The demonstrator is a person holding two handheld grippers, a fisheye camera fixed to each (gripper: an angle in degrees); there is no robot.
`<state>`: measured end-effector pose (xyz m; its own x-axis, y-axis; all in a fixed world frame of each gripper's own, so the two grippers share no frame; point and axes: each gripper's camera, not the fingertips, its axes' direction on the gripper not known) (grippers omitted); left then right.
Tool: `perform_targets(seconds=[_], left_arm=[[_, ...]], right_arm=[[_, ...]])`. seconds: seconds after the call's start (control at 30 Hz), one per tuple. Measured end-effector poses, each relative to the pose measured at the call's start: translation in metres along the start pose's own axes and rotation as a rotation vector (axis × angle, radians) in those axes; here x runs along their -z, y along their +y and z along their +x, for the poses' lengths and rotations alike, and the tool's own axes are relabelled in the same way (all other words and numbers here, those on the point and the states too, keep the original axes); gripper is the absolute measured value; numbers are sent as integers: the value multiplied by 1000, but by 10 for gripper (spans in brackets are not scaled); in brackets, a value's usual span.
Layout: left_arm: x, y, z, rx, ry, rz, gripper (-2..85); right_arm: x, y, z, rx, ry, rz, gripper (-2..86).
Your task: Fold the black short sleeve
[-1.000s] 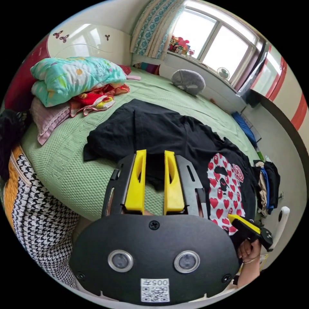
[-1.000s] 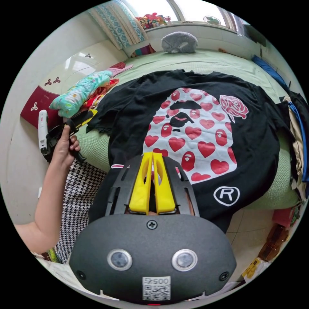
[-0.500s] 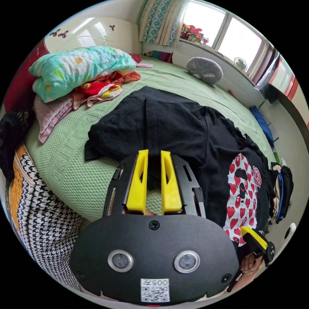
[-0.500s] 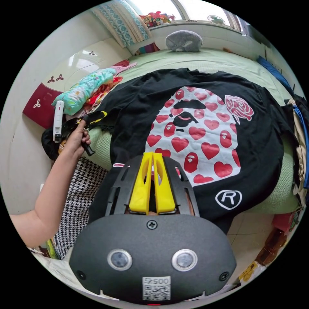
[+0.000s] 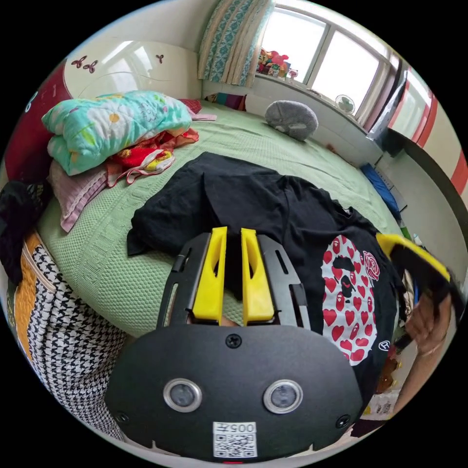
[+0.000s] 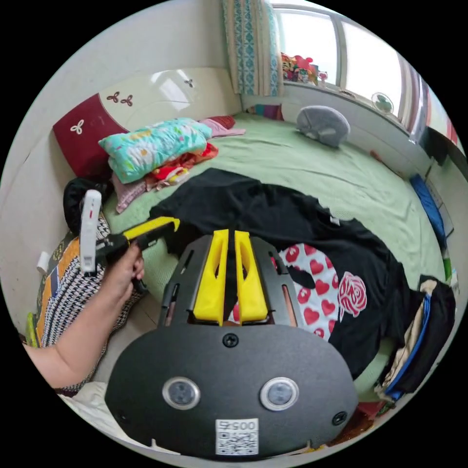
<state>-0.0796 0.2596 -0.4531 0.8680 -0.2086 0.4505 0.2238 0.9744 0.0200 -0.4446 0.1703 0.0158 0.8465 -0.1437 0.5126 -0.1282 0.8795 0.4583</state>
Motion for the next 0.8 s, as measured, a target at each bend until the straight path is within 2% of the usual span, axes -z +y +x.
perform_targets(seconds=[0.1,0.27,0.33,0.47,0.63,0.8], left_arm=[[3,2,15,-51,58,10,55],[-13,14,36,-67,129,-26,42],[-18,19,39,-58,159,-42,40],[-23,25,49,-83,205,-69,16],[-27,26,56,-117,199,-89,5],[-20,30,37,-70,184,-66,42]], right_arm=[[-18,-43,-16,79,-21,-38,25],[-98,-92,-53,183,-30,-320,73],[-123,-101,-65,200,-25,-367,80],[-156,-119,-87,155,-57,-343,86],[-186,-133,-97,108,15,-356,62],[-207,-145,-106,105,-41,-393,56]])
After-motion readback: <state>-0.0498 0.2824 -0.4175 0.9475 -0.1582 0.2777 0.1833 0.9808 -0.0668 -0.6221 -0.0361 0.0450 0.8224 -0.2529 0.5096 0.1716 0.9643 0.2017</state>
